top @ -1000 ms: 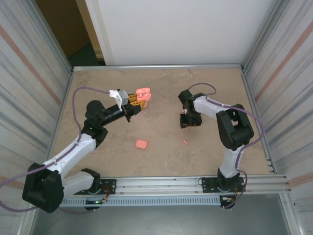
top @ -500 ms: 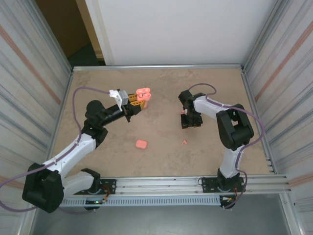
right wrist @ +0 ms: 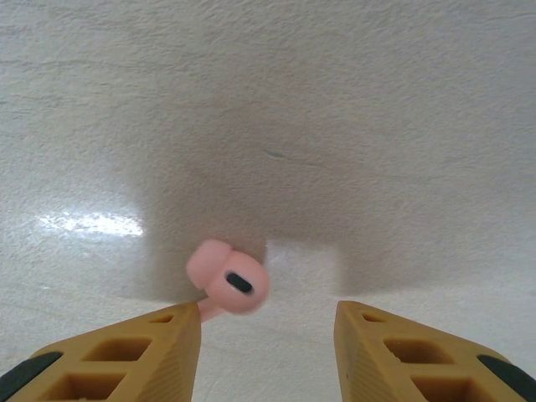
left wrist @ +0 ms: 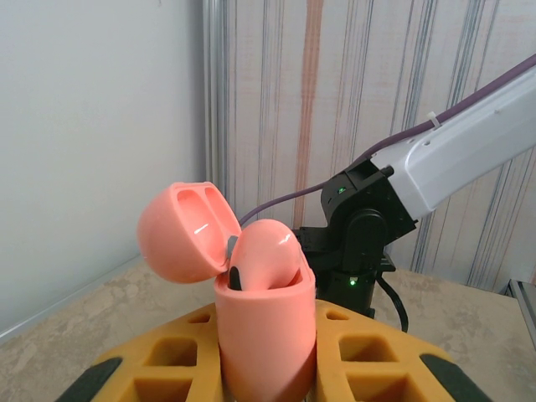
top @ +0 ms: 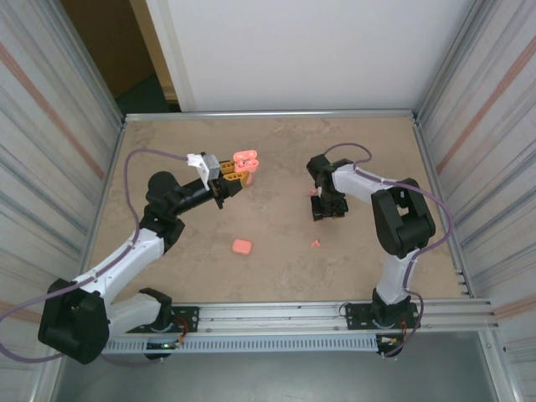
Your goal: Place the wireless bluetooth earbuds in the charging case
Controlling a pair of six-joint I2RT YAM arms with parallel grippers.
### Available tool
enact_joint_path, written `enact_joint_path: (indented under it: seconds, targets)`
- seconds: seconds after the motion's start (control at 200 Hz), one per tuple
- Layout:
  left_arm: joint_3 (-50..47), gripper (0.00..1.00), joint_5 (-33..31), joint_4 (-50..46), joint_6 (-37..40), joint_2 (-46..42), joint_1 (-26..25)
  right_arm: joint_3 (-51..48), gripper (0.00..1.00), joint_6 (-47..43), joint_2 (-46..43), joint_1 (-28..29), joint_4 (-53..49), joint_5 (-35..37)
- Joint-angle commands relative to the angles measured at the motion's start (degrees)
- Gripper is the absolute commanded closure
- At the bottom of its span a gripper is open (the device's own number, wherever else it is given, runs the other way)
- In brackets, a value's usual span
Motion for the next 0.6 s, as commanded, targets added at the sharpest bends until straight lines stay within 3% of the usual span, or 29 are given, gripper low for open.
enact_joint_path:
  seconds: [0.0,0.12,0.596]
  targets:
    - [1.8,1.00,-0.8,0.3,1.0,0.0,-0.2,-0.3,0.54,-1.1,-3.0,-0.5,-1.0,-0.6]
    - [2.0,1.00,-0.6,0.4,0.9,0.2,-0.2,0.1,0.52,-0.8,-2.9,-0.7,0.8,-3.1]
    - [2.1,1.00,-1.0,-1.0,1.7,-0.6,-0.3,1.9,0.51,-1.2,2.3,-0.6,0.4,-1.8]
